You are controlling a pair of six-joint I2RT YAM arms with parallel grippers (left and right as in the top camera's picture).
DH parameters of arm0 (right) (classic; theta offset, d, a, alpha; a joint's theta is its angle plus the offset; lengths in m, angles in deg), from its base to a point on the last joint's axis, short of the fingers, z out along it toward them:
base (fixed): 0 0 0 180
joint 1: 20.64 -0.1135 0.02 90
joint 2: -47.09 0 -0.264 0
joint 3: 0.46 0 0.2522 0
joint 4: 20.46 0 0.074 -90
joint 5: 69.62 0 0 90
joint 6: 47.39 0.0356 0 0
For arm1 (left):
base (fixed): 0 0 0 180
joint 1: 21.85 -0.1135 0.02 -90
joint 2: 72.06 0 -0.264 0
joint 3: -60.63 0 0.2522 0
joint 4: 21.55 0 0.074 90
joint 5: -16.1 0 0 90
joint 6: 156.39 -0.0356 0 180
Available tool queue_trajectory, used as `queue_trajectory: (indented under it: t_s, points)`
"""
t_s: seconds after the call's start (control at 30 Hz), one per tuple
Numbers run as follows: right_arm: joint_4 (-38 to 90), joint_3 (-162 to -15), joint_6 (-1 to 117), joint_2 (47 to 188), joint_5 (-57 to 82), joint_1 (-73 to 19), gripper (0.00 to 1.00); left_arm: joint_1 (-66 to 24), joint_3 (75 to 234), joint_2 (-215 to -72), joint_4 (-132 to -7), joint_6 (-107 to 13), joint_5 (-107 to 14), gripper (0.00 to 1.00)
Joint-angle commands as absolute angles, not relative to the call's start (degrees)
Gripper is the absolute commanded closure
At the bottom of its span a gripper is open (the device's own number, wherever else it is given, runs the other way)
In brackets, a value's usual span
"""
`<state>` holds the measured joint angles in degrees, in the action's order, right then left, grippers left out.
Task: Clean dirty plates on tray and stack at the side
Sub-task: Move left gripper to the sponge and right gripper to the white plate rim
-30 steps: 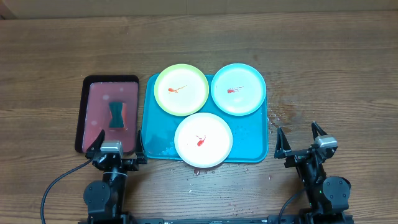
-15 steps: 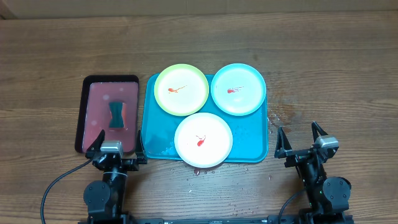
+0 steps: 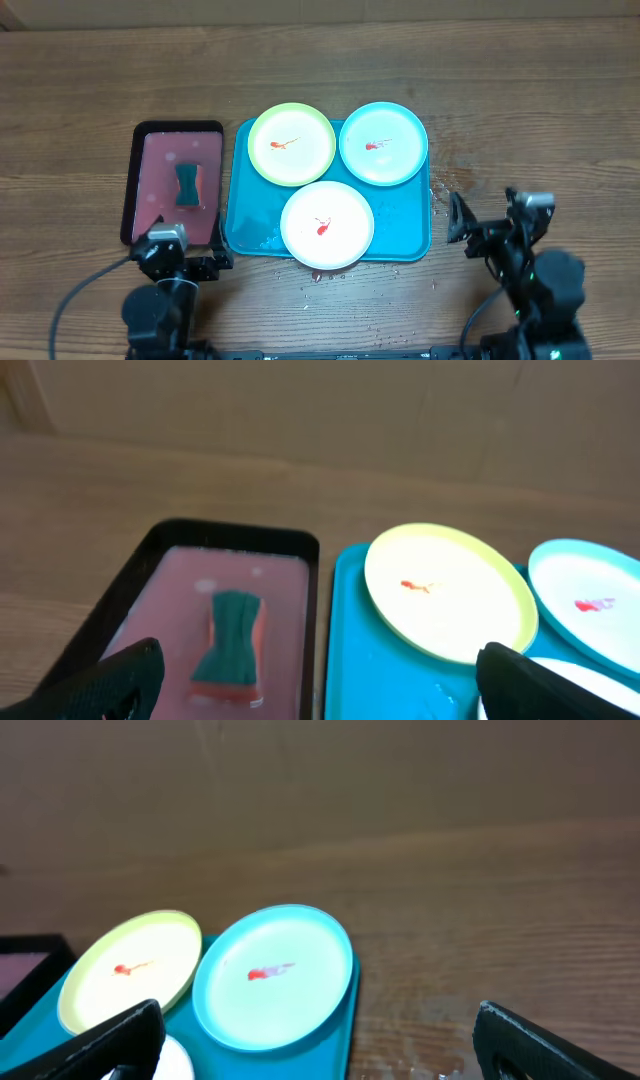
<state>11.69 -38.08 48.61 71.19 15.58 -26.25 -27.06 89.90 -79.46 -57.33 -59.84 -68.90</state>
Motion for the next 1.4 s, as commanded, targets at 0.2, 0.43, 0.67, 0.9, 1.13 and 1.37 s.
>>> queue_trajectory:
  t_s: [0.2,0.43,0.67,0.9,1.13,1.37]
  points:
    - [26.8,-60.9,49.0,96.1,3.8,-25.8,0.00,-26.7,114.1,-103.5,-72.5,-58.6,-69.8,0.00]
    - [33.6,-67.4,49.0,108.6,-7.0,-25.8,0.00,-26.7,128.6,-119.7,-87.1,-58.6,-69.4,0.00]
    - [29.9,-67.5,49.0,114.2,-7.8,-28.3,0.00,-26.7,130.6,-125.6,-83.5,-58.4,-69.4,0.00]
    - [29.8,-67.5,50.2,121.2,0.0,-37.9,0.15,-26.7,130.6,-130.9,-78.7,-58.6,-73.5,0.00]
    - [28.3,-67.4,58.5,133.5,9.6,-45.4,0.24,-26.7,130.6,-139.3,-77.6,-58.6,-74.4,0.00]
    - [25.3,-67.4,59.5,140.5,8.3,-45.4,0.32,-26.7,130.6,-146.3,-73.8,-58.6,-74.5,0.02]
